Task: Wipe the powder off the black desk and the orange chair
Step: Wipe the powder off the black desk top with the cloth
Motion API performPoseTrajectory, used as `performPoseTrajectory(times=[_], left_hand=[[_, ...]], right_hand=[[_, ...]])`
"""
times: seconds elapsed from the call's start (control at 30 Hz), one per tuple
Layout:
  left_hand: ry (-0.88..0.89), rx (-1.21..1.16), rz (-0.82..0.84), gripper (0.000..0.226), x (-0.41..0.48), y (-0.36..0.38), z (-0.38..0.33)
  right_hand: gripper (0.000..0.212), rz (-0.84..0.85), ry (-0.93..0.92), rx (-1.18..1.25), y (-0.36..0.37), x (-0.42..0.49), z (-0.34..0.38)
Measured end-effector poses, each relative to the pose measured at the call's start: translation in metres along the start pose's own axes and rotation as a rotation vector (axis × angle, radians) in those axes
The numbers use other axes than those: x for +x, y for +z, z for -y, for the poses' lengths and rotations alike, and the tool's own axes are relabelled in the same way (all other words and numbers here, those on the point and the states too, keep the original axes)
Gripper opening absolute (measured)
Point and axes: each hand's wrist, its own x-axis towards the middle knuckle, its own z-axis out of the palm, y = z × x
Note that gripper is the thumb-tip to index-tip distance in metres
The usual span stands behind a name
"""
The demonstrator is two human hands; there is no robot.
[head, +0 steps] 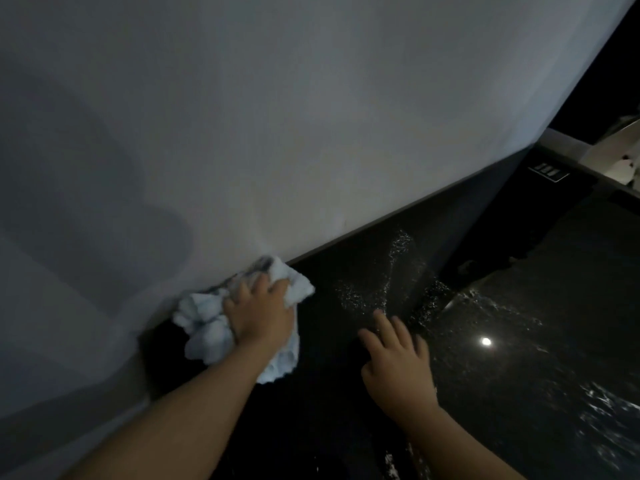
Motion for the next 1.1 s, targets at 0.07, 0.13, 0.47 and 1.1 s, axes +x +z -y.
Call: performPoseTrajectory(times=[0.07, 0.13, 0.47, 1.1], left_hand=[[0.225, 0.042, -0.01, 0.043, -0.028, 0.013, -0.02], [0.467, 0.047, -0.02, 0.049, -0.047, 0.023, -0.024], [0.338, -0.028, 0.042, 0.042, -0.054, 0.019, -0.073], [0.399, 0.01, 0.122, 0.043, 0.019, 0.002, -0.086]], right_hand=[[0.057, 0.027, 0.075, -0.061, -0.002, 0.001, -0.007], [0.057, 0.047, 0.122, -0.067, -0.004, 0.0, -0.013], [0.061, 0.098, 0.378, 0.242, -0.01, -0.011, -0.058], [0.065, 0.101, 0.259, 0.183, -0.011, -0.015, -0.064]])
